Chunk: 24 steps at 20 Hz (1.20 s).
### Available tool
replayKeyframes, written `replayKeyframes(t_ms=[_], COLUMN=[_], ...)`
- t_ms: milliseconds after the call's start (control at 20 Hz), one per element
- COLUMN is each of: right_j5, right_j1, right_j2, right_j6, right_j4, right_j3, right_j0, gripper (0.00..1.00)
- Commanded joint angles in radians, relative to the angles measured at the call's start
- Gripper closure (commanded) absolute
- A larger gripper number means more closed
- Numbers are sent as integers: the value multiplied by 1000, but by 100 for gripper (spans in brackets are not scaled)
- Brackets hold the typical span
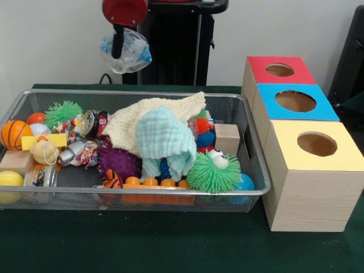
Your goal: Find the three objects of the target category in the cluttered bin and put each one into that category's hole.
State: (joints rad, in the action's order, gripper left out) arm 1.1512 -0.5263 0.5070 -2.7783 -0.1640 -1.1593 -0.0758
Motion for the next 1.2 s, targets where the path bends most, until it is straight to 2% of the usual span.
replayKeyframes(t_ms=[50, 250, 550, 750, 1200], right_j5=[-103, -149, -257, -277, -254], right_j1=[9, -1, -9, -6, 0], right_j2=[-61, -95, -148, -146, -106], right_j6=[-156, -210, -245, -275, -308], right_j4=[-30, -105, -260, -335, -430], right_j3=[-200, -267, -382, -415, -439], right_j0=[-6, 7, 21, 49, 104], gripper=[100, 100, 100, 100, 100])
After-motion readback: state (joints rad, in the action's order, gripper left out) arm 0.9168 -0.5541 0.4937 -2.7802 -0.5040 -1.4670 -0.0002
